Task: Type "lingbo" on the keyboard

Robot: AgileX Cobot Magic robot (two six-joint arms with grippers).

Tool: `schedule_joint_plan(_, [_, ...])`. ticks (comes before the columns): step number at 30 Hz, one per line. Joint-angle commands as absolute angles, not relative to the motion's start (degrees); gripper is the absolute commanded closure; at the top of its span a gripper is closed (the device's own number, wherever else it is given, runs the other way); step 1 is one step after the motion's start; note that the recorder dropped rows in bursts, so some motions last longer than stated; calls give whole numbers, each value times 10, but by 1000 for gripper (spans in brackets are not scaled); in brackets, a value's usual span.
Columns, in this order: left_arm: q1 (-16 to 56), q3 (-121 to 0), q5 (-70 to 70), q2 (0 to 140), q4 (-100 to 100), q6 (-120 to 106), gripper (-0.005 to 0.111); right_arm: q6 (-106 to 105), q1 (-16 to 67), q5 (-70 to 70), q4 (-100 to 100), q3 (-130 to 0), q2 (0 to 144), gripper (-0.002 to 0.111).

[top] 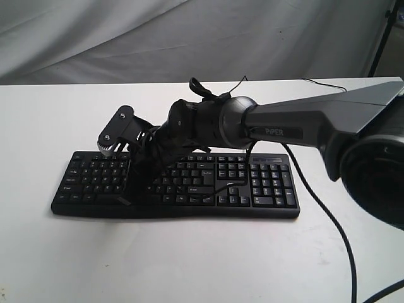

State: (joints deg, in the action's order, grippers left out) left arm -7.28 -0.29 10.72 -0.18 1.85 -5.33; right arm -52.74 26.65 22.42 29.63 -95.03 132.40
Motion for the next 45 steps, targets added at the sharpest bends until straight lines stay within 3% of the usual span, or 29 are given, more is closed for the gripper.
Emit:
schedule_joint_plan(1, [-71, 0, 104, 0, 18, -52, 106, -535, 268, 227, 297, -947, 1324, 108])
schedule_joint_plan(45, [-71, 0, 104, 0, 18, -52, 106, -540, 286, 257, 284, -938, 1304, 108])
